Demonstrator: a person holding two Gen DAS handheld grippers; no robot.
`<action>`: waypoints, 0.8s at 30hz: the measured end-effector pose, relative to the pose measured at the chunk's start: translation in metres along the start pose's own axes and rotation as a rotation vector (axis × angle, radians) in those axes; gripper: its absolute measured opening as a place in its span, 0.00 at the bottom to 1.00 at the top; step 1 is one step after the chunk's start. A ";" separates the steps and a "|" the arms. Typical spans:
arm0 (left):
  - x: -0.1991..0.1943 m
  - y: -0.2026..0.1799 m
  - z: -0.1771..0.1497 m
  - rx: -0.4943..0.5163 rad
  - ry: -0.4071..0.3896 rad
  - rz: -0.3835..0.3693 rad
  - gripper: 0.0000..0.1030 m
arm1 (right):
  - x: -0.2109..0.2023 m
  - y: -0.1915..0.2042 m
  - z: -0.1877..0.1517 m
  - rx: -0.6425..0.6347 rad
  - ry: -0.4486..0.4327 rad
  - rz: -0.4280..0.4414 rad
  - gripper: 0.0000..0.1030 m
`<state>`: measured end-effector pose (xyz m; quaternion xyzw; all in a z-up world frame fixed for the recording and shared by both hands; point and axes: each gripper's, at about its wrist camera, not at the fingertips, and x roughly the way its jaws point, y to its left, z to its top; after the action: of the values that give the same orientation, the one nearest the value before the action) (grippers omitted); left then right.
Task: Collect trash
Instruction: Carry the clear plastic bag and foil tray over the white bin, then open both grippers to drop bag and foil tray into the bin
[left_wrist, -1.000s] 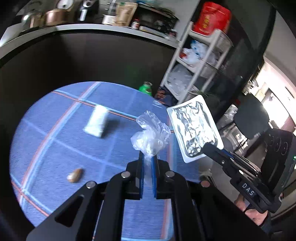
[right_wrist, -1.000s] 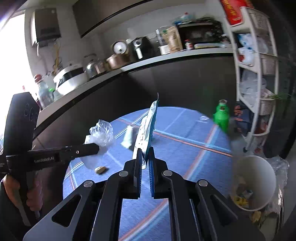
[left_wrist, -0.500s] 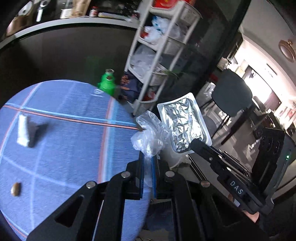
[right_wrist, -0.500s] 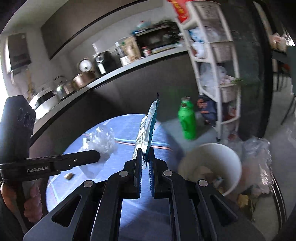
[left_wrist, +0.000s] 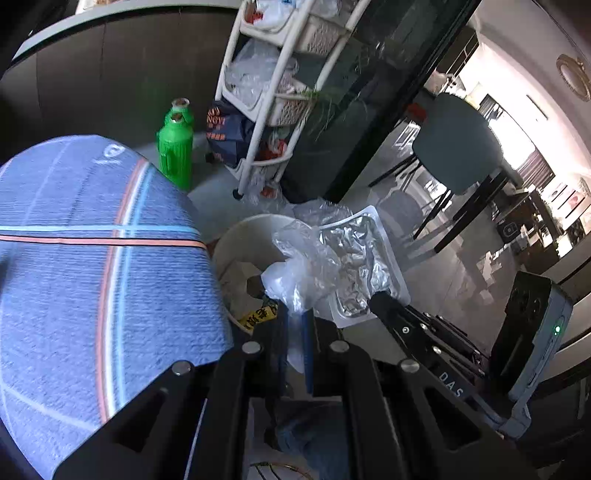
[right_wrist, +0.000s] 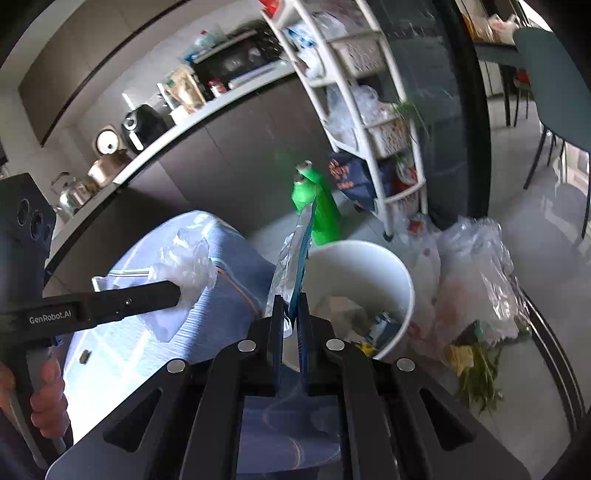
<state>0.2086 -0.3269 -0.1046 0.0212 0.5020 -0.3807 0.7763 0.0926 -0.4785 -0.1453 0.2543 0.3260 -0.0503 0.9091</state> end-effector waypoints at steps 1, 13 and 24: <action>0.008 0.000 0.001 0.000 0.014 0.000 0.08 | 0.004 -0.004 -0.001 0.008 0.007 -0.005 0.06; 0.069 -0.002 0.018 0.004 0.080 0.023 0.14 | 0.062 -0.045 -0.009 0.049 0.100 -0.061 0.08; 0.038 0.009 0.025 -0.064 -0.080 0.070 0.94 | 0.042 -0.048 -0.007 0.022 0.004 -0.087 0.80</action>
<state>0.2412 -0.3530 -0.1254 -0.0014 0.4815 -0.3378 0.8088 0.1091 -0.5138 -0.1965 0.2499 0.3377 -0.0927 0.9027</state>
